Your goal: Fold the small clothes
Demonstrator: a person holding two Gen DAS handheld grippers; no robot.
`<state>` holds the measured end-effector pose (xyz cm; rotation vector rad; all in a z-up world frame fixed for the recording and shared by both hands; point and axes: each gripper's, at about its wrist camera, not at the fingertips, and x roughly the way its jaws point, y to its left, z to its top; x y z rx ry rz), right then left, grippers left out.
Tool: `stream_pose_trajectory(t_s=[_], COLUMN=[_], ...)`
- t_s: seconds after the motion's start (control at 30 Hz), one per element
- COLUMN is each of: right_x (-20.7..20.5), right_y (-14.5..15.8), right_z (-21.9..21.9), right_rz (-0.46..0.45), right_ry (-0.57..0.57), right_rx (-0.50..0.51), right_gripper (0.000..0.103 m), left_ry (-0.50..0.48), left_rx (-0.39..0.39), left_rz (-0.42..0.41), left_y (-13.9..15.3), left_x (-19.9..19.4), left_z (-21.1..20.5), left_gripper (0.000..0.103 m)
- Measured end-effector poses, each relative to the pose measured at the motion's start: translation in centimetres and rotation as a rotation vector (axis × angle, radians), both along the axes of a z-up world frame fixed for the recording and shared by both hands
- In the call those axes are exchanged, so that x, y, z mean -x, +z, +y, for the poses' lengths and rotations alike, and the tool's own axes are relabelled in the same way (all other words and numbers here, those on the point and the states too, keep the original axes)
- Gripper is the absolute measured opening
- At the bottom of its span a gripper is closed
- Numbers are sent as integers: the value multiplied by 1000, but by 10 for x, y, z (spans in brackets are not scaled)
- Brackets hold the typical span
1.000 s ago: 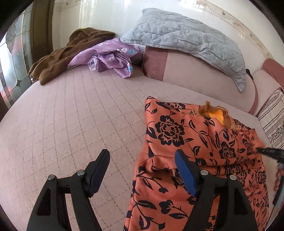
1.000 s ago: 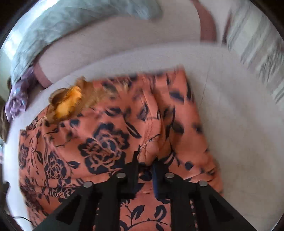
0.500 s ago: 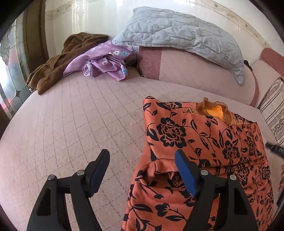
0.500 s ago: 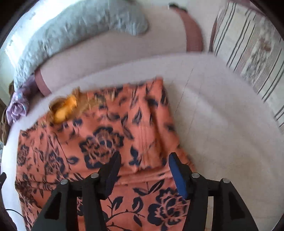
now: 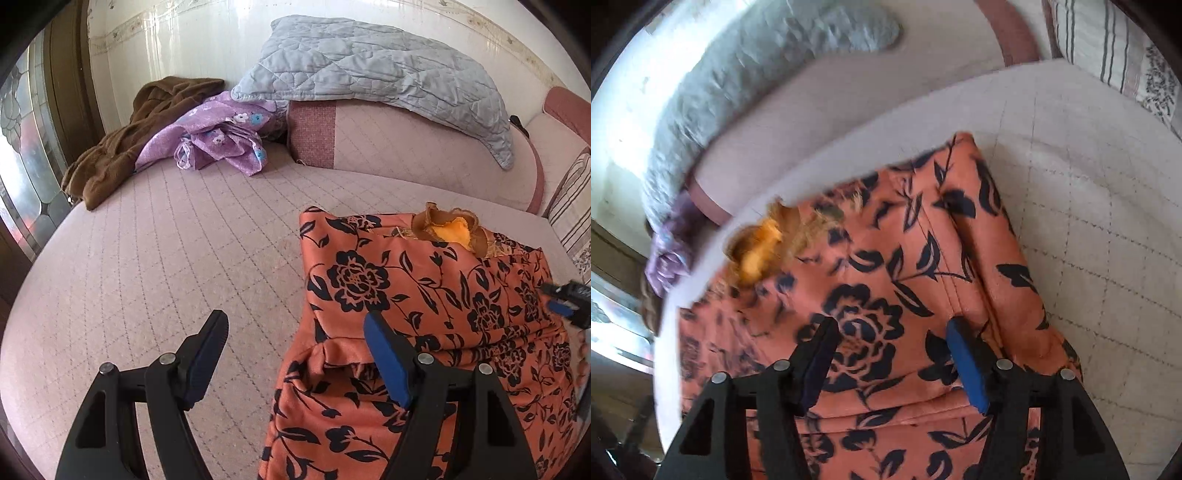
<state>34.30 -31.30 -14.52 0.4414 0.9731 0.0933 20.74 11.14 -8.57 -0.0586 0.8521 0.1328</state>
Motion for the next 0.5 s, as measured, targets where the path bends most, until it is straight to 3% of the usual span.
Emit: stream_pose_trajectory(t_s=[0.13, 0.23, 0.43, 0.5], right_x=[4, -15, -1, -10], right_y=[16, -9, 17, 9], right_z=[14, 4, 13, 12], right_rz=[-52, 26, -75, -48], right_ry=[49, 15, 49, 55], right_rx=[37, 87, 68, 89], right_gripper=[71, 71, 72, 74], left_ry=[10, 4, 7, 7], left_rx=[15, 12, -3, 0], left_rz=[20, 24, 31, 29], left_y=[-3, -1, 1, 3], left_x=[-4, -2, -3, -1], left_z=[0, -2, -4, -5], left_gripper=[78, 78, 78, 78])
